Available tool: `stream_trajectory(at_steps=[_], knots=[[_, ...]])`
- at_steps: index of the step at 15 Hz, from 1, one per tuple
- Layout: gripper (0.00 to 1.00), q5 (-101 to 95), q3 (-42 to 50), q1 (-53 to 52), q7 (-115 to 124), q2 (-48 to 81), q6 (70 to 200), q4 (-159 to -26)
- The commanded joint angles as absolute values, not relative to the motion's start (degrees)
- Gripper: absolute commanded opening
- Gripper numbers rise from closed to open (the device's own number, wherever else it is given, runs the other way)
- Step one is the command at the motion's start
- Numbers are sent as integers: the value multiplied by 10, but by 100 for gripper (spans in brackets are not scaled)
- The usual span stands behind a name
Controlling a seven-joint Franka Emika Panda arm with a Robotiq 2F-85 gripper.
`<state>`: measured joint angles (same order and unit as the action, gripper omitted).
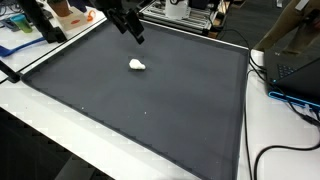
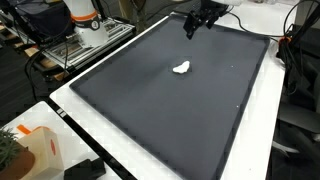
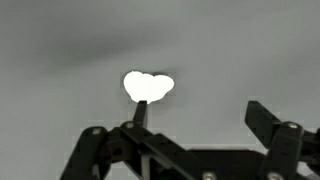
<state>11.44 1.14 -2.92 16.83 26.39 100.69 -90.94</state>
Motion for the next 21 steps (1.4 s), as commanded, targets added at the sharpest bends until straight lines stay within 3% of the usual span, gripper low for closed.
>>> stream_trajectory(at_steps=[1, 10, 16, 21], knots=[[100, 112, 8, -29, 170, 251, 1011, -925], [100, 92, 12, -39, 183, 226, 1033, -961], [100, 69, 4, -53, 202, 97, 1041, -1123], [100, 76, -25, -69, 259, -20, 1124, -1268]])
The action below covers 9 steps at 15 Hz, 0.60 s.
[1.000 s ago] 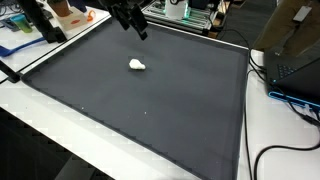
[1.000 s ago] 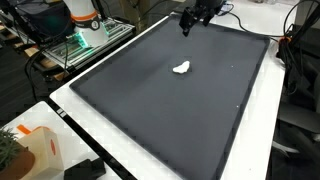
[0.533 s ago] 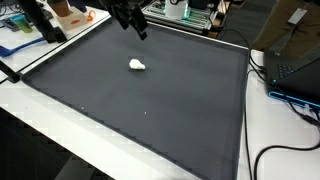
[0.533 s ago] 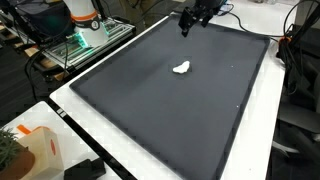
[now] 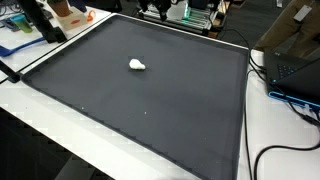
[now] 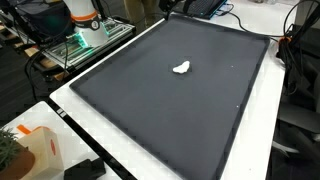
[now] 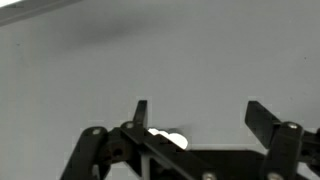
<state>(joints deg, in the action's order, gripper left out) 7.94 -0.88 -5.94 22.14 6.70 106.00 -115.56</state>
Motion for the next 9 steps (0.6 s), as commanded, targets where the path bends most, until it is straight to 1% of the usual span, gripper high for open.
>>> stream_trajectory(at_steps=[1, 4, 5, 6, 9], knots=[[100, 77, -34, -72, 272, -43, 1146, -1298], [100, 92, -61, -78, 271, -120, 1188, -1392], [100, 82, -58, -67, 268, -49, 1156, -1310], [100, 82, -64, -68, 268, -64, 1159, -1328], [100, 82, -64, -65, 268, -60, 1159, -1317]])
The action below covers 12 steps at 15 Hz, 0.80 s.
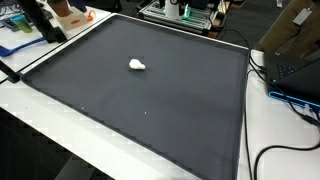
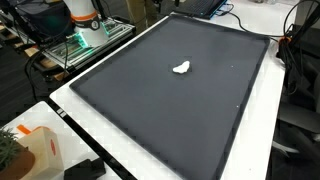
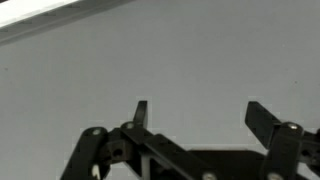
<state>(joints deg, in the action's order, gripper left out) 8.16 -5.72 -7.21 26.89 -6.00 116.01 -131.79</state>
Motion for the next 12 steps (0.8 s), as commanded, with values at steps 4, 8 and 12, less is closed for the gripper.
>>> stream_trajectory(at_steps=[4, 8, 12], knots=[[100, 82, -62, -64, 268, -50, 1159, -1311], [100, 82, -62, -64, 268, -49, 1159, -1310], [100, 140, -56, -68, 169, -110, 1111, -1365]])
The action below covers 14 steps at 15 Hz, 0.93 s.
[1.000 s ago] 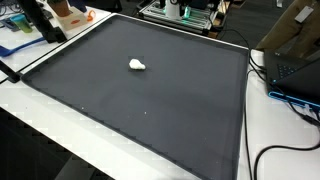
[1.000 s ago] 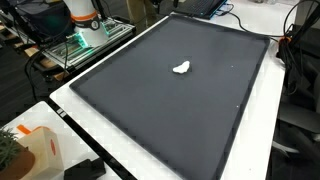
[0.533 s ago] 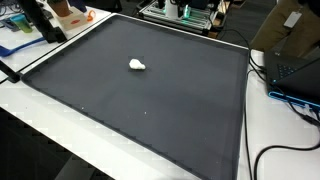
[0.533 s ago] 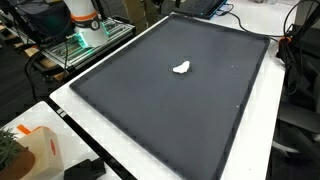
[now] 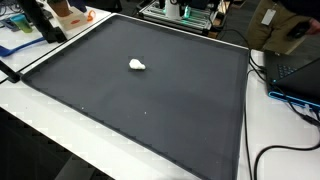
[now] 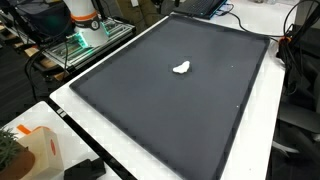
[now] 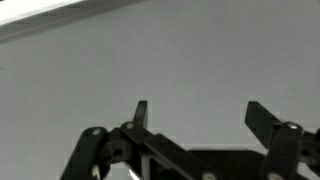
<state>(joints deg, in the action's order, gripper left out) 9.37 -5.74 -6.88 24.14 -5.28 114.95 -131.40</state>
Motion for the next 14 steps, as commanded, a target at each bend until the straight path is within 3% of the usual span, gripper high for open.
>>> stream_trajectory(at_steps=[1, 14], knots=[[100, 108, -62, -64, 217, -60, 1134, -1321], [100, 186, -56, -65, 167, -64, 1127, -1321]])
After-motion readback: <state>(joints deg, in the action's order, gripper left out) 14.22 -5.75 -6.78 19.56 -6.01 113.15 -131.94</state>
